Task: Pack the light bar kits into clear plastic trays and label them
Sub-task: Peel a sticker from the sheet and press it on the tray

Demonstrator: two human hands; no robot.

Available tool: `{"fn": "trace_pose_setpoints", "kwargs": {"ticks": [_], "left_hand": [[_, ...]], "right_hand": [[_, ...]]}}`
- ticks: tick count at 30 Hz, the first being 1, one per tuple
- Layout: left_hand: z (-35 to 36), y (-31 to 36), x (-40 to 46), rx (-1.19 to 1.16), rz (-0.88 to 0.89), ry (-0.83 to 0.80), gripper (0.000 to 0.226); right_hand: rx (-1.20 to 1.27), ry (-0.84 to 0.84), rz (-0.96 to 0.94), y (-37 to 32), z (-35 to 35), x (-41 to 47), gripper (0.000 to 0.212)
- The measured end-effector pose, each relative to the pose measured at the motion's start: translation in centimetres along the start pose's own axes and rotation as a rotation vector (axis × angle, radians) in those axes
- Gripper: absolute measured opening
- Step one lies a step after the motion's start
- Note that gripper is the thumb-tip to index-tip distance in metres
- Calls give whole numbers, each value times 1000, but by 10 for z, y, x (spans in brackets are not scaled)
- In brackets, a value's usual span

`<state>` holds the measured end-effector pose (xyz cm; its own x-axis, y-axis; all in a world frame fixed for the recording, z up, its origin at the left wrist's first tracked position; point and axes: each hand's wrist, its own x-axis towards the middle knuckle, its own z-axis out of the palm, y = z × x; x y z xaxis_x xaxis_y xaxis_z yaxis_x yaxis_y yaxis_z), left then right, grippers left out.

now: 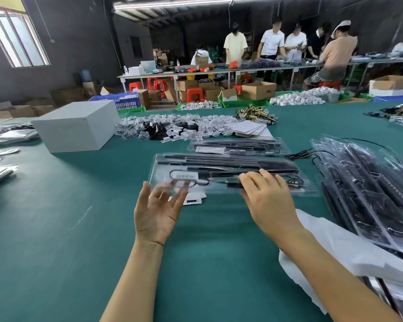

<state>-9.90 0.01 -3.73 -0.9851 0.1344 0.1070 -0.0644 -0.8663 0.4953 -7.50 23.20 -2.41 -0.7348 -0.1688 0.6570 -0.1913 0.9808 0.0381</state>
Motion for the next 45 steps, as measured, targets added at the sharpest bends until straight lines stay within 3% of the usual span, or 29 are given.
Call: {"fn": "trace_pose_setpoints", "kwargs": {"ticks": [2,4,7,8,11,13,15,18,21,24,28,33,37,41,45], "left_hand": [[11,-5,-1,-31,-53,-122,43],[25,-21,-2,125,-103,-144,41],[47,-62,-11,788,-88,-32,30],[51,-77,-18,1039,-14,-76,31],[45,-108,-36,1630,296,-593,36],[41,-120,-45,1846,244,-840,43],[39,-125,-46,1979,153,-925,43],[38,-120,-38,2079,101,-861,41],[31,-113,-27,2133,54,-754,39],[26,-114,-21,2145,53,-691,40],[22,-114,-15,2111,65,-667,39],[18,-114,-10,2097,75,-659,39],[18,-115,-8,2095,85,-656,39],[17,-114,-8,2084,78,-646,39],[17,-115,-7,2080,74,-650,38]], "right_hand": [[27,51,79,4,-5,6,25],[64,70,157,10,-11,18,25],[165,112,222,22,-27,46,19],[237,160,251,26,-33,56,18],[478,299,448,42,-46,86,21],[683,315,657,54,-51,107,20],[972,315,925,67,-51,130,17],[1453,135,1304,82,-44,157,13],[1601,-66,1516,86,-19,168,29],[1798,-138,1647,81,19,171,29],[1825,-107,1696,68,63,180,25],[1767,-235,1695,61,110,185,21],[1779,-217,1661,50,132,178,8],[1518,-274,1559,52,137,175,22],[1711,-262,1556,58,129,172,31]]}}
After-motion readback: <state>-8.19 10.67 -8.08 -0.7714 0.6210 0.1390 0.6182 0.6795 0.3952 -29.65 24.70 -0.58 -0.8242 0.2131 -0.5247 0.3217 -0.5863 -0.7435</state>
